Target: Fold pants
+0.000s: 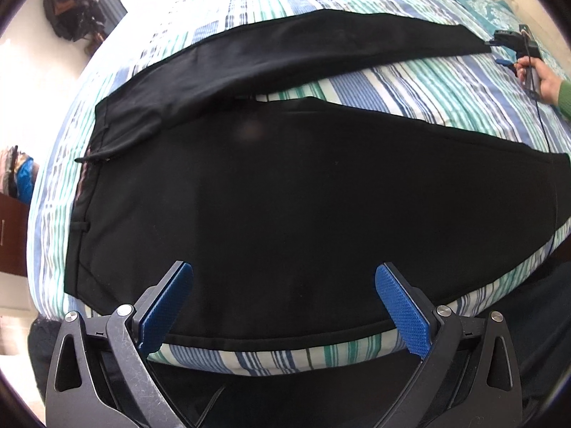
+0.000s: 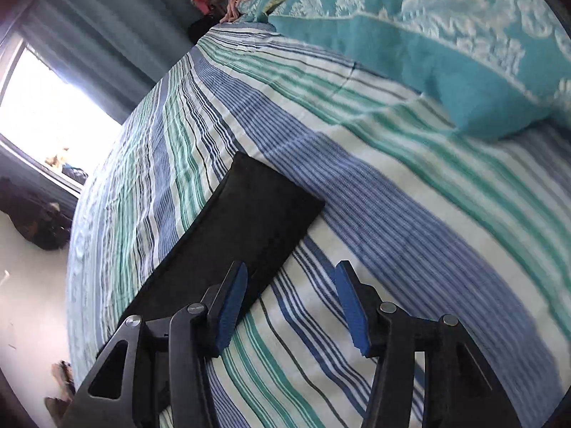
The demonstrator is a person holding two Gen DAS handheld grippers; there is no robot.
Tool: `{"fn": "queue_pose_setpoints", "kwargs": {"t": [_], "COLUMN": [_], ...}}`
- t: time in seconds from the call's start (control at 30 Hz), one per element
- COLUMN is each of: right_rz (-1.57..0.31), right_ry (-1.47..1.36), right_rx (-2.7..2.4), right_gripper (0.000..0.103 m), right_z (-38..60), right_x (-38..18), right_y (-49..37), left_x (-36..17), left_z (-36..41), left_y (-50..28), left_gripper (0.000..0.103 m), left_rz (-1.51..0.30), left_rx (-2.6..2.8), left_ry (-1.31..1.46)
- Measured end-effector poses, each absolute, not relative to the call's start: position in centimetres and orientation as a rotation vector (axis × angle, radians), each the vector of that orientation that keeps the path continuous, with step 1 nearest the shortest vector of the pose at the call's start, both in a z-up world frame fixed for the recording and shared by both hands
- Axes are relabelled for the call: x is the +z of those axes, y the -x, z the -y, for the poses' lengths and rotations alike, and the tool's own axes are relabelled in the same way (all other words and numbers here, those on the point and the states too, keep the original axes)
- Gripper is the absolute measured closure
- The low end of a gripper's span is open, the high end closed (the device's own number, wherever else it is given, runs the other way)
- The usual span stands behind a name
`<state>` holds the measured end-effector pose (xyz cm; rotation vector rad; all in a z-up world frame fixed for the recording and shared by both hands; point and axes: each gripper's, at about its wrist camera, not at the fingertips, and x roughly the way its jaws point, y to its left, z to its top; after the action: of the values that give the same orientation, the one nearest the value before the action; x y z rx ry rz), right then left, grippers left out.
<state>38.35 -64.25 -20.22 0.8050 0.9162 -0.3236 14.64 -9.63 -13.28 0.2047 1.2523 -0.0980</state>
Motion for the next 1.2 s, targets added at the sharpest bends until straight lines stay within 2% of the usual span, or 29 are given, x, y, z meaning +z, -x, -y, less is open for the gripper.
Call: {"fn": "queue_pose_setpoints", "kwargs": {"t": [0.1,0.13,0.17,0.2,0.23,0.27,0.33,0.37,0.4,0.53,0.67,0.77,0.83,0.9,0.97,1.0,1.17,1.2], "right_rz": [-0.883,-0.881,-0.917,-0.967,-0.994,-1.023,-1.009,-1.007,-0.995,-0.852,-0.838,-0.839,-0.842,-0.873,-0.937,-0.963,-0.97,-0.983], "right_ry": [-0.795,-0.739,-0.625,-0.453,-0.291,-0.196,-0.217,-0.204,-0.179,-0.163,-0.188,-0.119,-0.05,0.0,0.029,0.049,0.131,0.139], "right_rx": [-0.347,-0.357,-0.374,-0.407,-0.434,-0.465,-0.498,-0.582,-0.666,-0.52,-0.112,0.106,0.215,0.299,0.321,0.318,0.243,0.215], "right_gripper": [0.05,0.055,0.084,0.09,0.09,0.087,0.064,0.036,0.027,0.027,0.025,0.02,0.02,0.02,0.019,0.015,0.014,0.006], "right_z": [63.2,62.6,61.6,60.5,59.4,59.2,59.7,59.7,59.3,53.1,41.4,31.2,25.0,20.3,17.9,17.2,20.7,22.3], "right_x": [-21.9,-21.7,-21.3,-20.8,-20.7,-21.1,-21.6,-21.4,-20.9,-17.7,-16.4,-16.8,-17.9,-19.4,-21.5,-22.4,-22.3,-22.5], "right_y": [-40.5,-41.4,-42.5,-43.8,-44.4,-44.8,-44.0,-43.5,-42.9,-40.4,-40.3,-40.1,-40.2,-40.1,-40.7,-40.7,-42.1,-42.6], "left_x": [-14.2,-14.5,-14.7,-14.9,-14.9,-14.9,-14.4,-13.8,-13.1,-12.5,-15.1,-17.8,-21.3,-21.8,-21.7,-21.8,-22.2,-22.2], "left_z": [9.3,9.3,9.3,9.3,9.2,9.1,8.2,7.4,6.6,4.0,4.3,5.2,5.6,5.1,4.9,4.6,5.0,5.0], "left_y": [-15.2,-15.4,-15.6,-15.8,-15.9,-16.4,-18.4,-19.8,-21.5,-29.0,-35.0,-37.0,-37.6,-36.5,-36.0,-36.0,-35.8,-35.8], "left_gripper": [0.001,0.001,0.001,0.001,0.001,0.001,0.001,0.001,0.001,0.001,0.001,0.001,0.001,0.0,0.0,0.0,0.0,0.0], "left_rz": [-1.264,-1.272,-1.278,-1.278,-1.268,-1.251,-1.206,-1.174,-1.133,-0.953,-0.888,-0.883,-0.954,-0.891,-0.894,-0.896,-0.883,-0.881], "left_rx": [-0.068,-0.06,-0.053,-0.046,-0.041,-0.035,-0.001,0.022,0.043,0.164,0.269,0.285,0.287,0.283,0.277,0.271,0.26,0.26], "left_ry": [-0.202,-0.205,-0.21,-0.217,-0.225,-0.238,-0.249,-0.23,-0.191,-0.093,-0.133,-0.177,-0.213,-0.184,-0.17,-0.155,-0.126,-0.126]}}
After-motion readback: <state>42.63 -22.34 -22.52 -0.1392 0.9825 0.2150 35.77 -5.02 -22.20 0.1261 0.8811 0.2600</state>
